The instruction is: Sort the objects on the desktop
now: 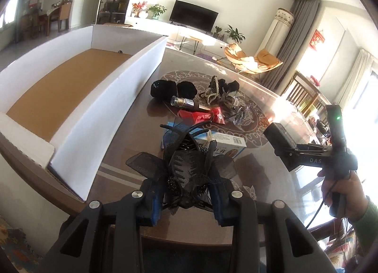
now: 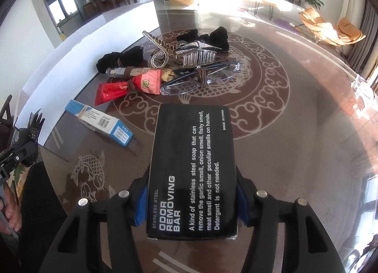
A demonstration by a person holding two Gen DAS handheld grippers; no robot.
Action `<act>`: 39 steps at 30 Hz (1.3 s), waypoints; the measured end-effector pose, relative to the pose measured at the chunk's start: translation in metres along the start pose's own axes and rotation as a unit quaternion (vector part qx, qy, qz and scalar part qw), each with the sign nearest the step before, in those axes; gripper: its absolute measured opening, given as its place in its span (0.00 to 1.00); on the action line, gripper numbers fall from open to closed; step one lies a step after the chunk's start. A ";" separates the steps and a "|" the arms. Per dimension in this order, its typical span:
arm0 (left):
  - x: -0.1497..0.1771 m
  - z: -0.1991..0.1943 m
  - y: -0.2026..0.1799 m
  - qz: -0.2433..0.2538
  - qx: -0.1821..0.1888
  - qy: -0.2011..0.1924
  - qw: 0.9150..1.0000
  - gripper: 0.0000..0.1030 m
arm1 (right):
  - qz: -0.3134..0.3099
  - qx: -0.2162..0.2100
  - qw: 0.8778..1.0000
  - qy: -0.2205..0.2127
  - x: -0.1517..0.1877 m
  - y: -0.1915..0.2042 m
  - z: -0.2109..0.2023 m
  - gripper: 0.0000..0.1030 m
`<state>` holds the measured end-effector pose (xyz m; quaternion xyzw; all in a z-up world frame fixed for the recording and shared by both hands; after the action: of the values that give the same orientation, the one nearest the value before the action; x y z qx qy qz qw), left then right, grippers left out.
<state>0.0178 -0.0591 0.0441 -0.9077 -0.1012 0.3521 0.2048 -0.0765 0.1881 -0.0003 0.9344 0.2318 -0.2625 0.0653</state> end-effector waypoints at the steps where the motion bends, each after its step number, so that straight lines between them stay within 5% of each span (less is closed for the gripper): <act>1: -0.008 -0.009 0.001 -0.001 -0.002 -0.011 1.000 0.33 | -0.002 -0.004 1.000 -0.009 -0.009 0.003 -0.005 0.57; 8: -0.096 -0.040 0.047 -0.017 -0.074 -0.052 0.996 0.33 | -0.054 -0.065 0.994 -0.070 -0.115 0.070 -0.016 0.57; 14: -0.157 -0.015 0.115 -0.049 -0.156 -0.036 0.986 0.33 | -0.118 -0.127 0.979 -0.108 -0.214 0.175 0.006 0.57; 19: -0.174 0.018 0.158 -0.068 -0.191 0.003 0.979 0.33 | -0.163 -0.143 0.973 -0.083 -0.263 0.248 0.066 0.57; 25: -0.174 0.046 0.188 -0.086 -0.263 0.049 0.960 0.49 | -0.196 -0.139 0.971 -0.015 -0.267 0.284 0.129 0.66; 27: -0.171 0.049 0.193 -0.091 -0.261 0.051 0.959 0.62 | -0.203 -0.127 0.971 -0.024 -0.263 0.283 0.129 0.74; 30: -0.166 0.049 0.192 -0.083 -0.274 0.042 0.957 0.67 | -0.230 -0.107 0.967 -0.036 -0.255 0.279 0.124 0.83; 39: -0.143 0.015 0.137 -0.071 -0.229 -0.008 0.971 0.67 | -0.217 -0.100 0.967 -0.091 -0.215 0.229 0.069 0.85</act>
<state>-0.0915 -0.2244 0.0593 -0.9181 -0.2447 0.3114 0.0156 -0.1634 -0.1168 0.0522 0.8226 0.4473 -0.3298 0.1208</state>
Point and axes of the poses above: each gripper's, at about its wrist camera, not at the fingertips, and z roughly the way its jaws point, y to its left, x to its underside, the point moved 1 cm from there along z, roughly the way its jaws point, and after that the axes turned 12 degrees about -z, right-handed, at the moved point
